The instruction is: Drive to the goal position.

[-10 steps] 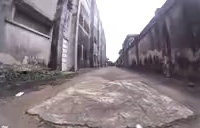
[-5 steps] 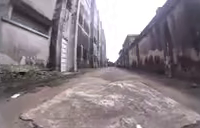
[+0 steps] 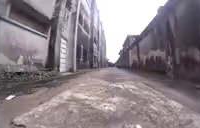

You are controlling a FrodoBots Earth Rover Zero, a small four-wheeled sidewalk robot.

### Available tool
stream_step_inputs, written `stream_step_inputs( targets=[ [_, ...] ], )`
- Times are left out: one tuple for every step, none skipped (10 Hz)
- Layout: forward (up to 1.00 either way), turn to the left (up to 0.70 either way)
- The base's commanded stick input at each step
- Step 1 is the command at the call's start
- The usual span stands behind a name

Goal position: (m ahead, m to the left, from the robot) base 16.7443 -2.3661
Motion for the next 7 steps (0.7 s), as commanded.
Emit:
stream_step_inputs(
  targets=[
    [0.30, -0.60],
    [0.30, 0.00],
    [0.30, 0.00],
    [0.30, 0.00],
    [0.30, 0.00],
    [0.30, 0.00],
    [0.30, 0.00]
  ],
)
